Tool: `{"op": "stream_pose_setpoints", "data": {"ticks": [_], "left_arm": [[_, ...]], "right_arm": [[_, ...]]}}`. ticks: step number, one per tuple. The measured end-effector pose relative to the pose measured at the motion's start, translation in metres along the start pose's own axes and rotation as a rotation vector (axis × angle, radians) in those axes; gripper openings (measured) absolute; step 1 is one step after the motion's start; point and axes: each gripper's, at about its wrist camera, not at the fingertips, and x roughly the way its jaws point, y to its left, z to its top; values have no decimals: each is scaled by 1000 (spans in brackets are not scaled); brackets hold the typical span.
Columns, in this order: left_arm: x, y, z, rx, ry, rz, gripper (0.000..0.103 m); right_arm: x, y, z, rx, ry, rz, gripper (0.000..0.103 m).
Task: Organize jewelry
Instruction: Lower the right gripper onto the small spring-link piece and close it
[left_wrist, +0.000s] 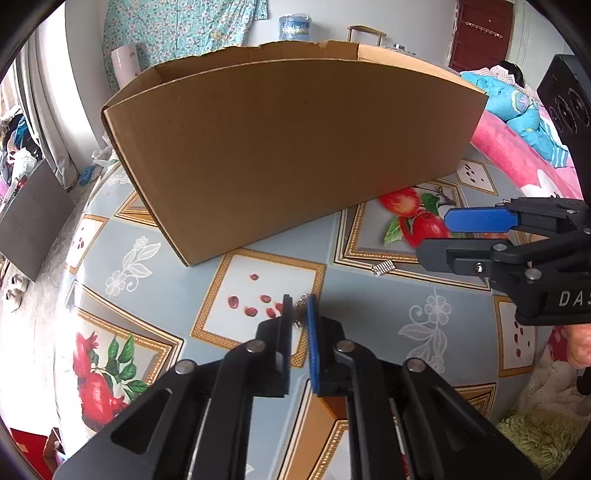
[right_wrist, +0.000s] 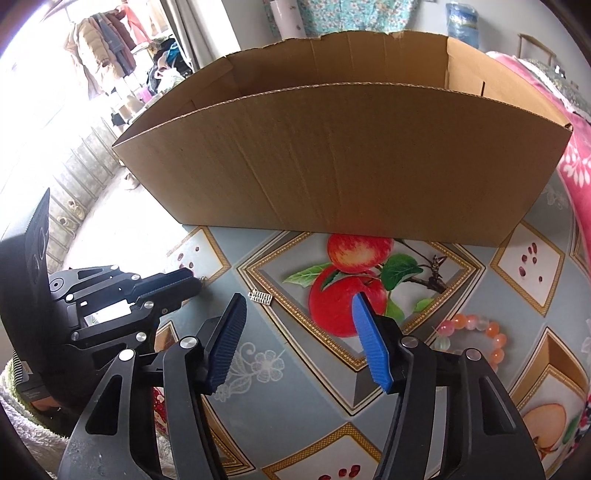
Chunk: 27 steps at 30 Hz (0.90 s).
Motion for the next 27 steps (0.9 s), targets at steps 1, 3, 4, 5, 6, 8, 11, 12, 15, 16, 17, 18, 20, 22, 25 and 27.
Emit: {"op": "stream_pose_setpoints", "data": {"ticks": [1, 3, 4, 5, 6, 8, 11, 12, 15, 16, 17, 18, 20, 22, 25, 27], "left_arm": [[0, 1, 0, -3, -2, -2, 3], [0, 4, -1, -12, -7, -11, 2], [-1, 4, -1, -14, -8, -12, 2], [-1, 5, -2, -16, -9, -11, 2], [-2, 6, -3, -20, -10, -10, 2], [-3, 9, -4, -32, -9, -8, 2], [-4, 13, -6, -52, -10, -8, 2], [-5, 16, -7, -59, -11, -9, 2], [-6, 18, -9, -72, -12, -9, 2], [-7, 18, -9, -75, -12, -9, 2], [-8, 19, -11, -79, -13, -9, 2], [-9, 20, -12, -84, -13, -10, 2], [-9, 22, -12, -89, -13, -11, 2], [-10, 24, -12, -91, -12, -10, 2], [-11, 28, -13, -95, -12, -15, 2], [-12, 30, -13, -98, -12, -19, 2]], "right_arm": [[0, 1, 0, -6, -1, 3, 53], [4, 9, 5, -22, 0, 10, 51], [4, 11, 6, -37, 0, 14, 50], [5, 14, 5, -50, 0, 15, 49], [5, 16, 6, -69, -1, 20, 46], [9, 23, 13, -108, 4, 43, 43], [13, 34, 18, -194, 15, 71, 36], [16, 38, 19, -223, 20, 80, 35], [25, 46, 24, -291, 46, 107, 27], [29, 48, 25, -312, 57, 111, 26], [33, 48, 26, -321, 64, 115, 26], [37, 48, 26, -325, 76, 120, 25], [45, 44, 24, -318, 108, 128, 20], [46, 43, 23, -306, 114, 141, 19], [44, 42, 19, -297, 132, 146, 18], [43, 43, 16, -304, 137, 140, 18]]}}
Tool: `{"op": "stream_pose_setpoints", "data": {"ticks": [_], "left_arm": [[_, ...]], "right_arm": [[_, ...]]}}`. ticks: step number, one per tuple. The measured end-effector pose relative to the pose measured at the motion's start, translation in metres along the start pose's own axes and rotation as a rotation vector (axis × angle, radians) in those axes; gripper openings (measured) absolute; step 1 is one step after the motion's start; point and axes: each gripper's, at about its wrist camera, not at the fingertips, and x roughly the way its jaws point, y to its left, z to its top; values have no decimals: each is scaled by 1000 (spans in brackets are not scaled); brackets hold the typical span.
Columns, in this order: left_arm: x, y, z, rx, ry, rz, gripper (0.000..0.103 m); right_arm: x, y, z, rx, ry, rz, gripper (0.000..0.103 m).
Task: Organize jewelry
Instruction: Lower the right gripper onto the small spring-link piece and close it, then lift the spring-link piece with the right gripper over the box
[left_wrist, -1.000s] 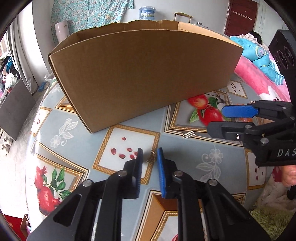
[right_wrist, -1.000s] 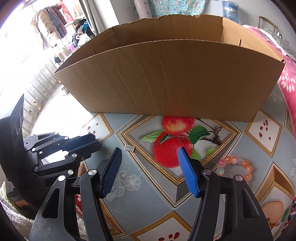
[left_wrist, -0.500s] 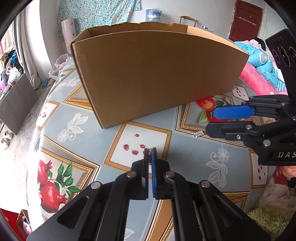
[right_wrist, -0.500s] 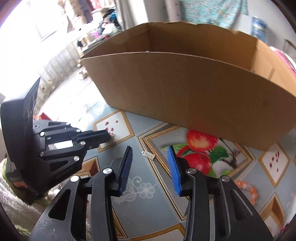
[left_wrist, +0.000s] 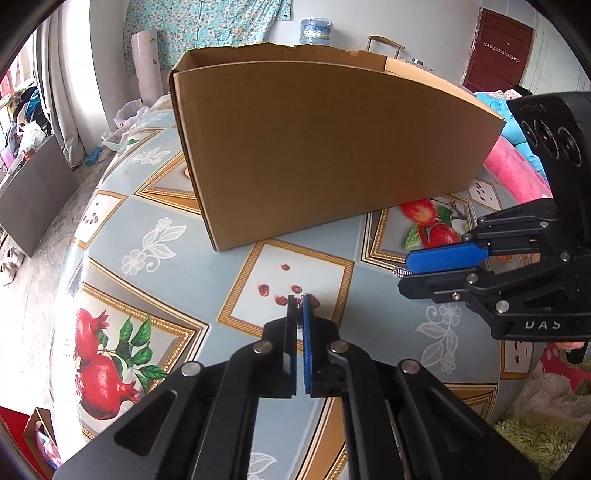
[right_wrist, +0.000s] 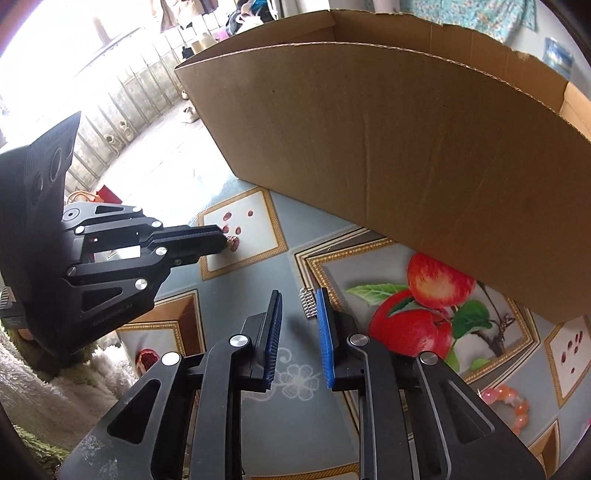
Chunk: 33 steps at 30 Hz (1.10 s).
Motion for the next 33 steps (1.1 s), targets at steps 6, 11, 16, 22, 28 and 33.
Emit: {"op": "stream_pose_setpoints", "data": {"ticks": [6, 11, 16, 22, 28, 33], "left_arm": [[-1, 2, 1, 0, 1, 0, 2], [-1, 1, 1, -1, 0, 2, 2], [-1, 1, 1, -1, -1, 2, 2], [-1, 1, 2, -4, -3, -1, 2], [-3, 3, 1, -6, -12, -5, 2], [-16, 4, 2, -2, -38, -20, 2]], "right_arm": [[1, 15, -4, -74, 5, -80, 13], [6, 26, -4, -129, 11, -132, 9], [9, 29, -4, -102, 3, -109, 4], [3, 24, -5, -87, -8, -102, 4], [-14, 19, -9, -83, -24, -101, 4], [-27, 22, -12, -77, -52, -102, 3]]}}
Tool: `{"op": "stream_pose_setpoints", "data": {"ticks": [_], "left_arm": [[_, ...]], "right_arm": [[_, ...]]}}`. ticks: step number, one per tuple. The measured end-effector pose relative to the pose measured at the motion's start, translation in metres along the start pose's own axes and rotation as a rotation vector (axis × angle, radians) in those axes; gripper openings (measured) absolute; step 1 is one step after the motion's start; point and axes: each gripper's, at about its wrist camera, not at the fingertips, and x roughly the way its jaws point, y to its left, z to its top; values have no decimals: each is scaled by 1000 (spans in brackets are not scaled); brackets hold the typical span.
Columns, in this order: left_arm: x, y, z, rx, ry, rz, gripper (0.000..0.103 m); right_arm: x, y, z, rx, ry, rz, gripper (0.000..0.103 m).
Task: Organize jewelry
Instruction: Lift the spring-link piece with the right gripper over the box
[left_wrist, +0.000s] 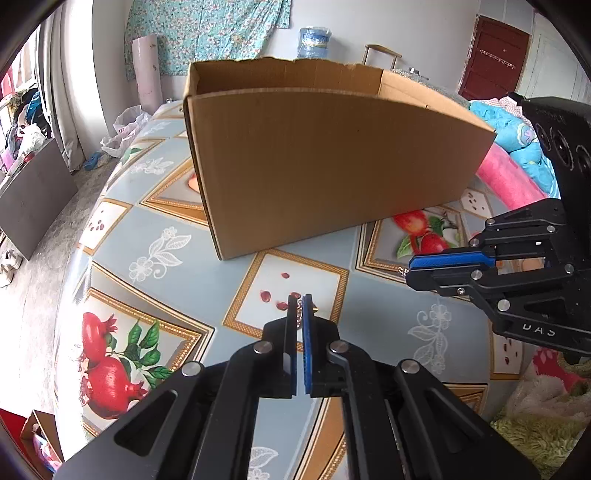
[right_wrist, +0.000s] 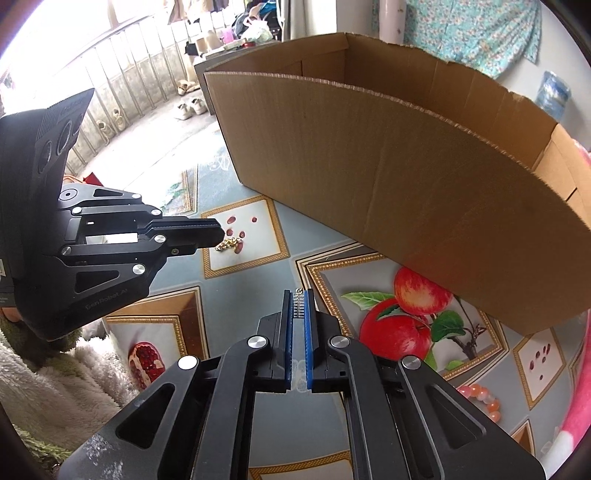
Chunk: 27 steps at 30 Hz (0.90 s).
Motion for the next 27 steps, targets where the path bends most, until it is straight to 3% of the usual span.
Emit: {"op": "stream_pose_setpoints", "data": {"ticks": [8, 18, 21, 25, 27], "left_arm": [[-36, -8, 7, 24, -82, -40, 2], [-89, -13, 47, 59, -250, -87, 2], [-85, -6, 51, 28, -214, -112, 2], [-58, -3, 45, -36, -84, -139, 4], [-37, -3, 38, -65, -7, -141, 14]], "right_arm": [[-36, -4, -3, 26, -91, -11, 4], [-108, -28, 12, 56, -312, -32, 3], [-113, -36, 11, 74, -338, -16, 3], [-94, -35, 5, 95, -300, 23, 4], [-81, -33, -1, 107, -271, 42, 4]]}}
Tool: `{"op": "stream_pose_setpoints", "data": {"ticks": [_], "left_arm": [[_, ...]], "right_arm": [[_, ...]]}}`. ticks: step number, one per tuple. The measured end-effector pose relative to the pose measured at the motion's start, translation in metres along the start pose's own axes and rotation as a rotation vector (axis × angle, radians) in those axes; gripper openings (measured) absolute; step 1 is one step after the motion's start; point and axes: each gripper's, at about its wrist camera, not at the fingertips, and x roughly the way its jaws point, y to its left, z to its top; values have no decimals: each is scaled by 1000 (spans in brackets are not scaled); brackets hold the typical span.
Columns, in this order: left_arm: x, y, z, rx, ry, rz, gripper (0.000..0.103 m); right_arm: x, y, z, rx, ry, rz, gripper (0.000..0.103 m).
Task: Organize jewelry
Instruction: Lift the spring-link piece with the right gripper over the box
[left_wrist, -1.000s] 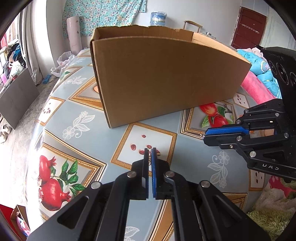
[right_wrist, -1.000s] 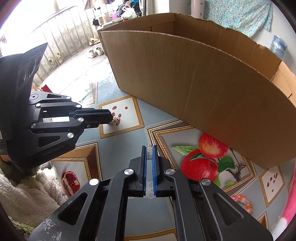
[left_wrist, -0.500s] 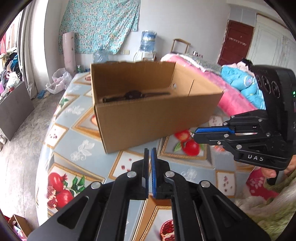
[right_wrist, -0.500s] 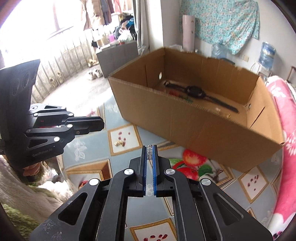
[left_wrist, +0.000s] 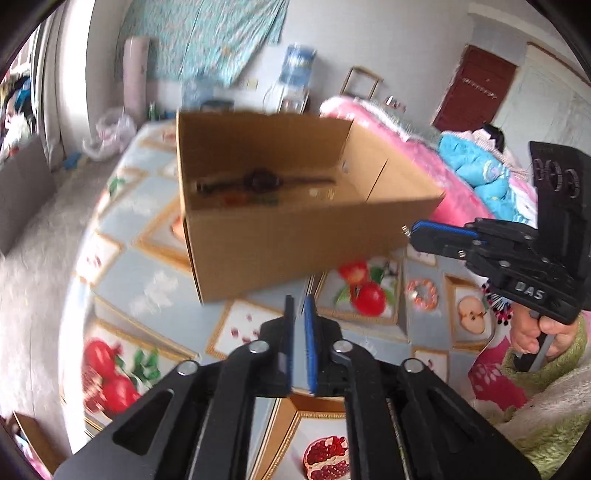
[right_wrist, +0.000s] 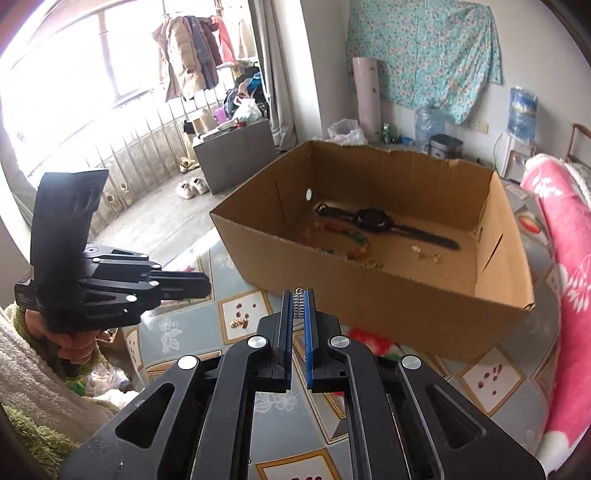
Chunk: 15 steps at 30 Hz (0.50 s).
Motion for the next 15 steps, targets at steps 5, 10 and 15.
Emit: {"op": "stream_pose_setpoints", "data": {"ticks": [5, 10, 15], "left_arm": [[46, 0, -15, 45, 113, 118, 20], [66, -2, -23, 115, 164, 194, 16], [66, -10, -26, 159, 151, 225, 1]], "right_arm": [[12, -4, -9, 37, 33, 25, 4], [14, -12, -11, 63, 33, 27, 4], [10, -15, -13, 82, 23, 36, 4]]}}
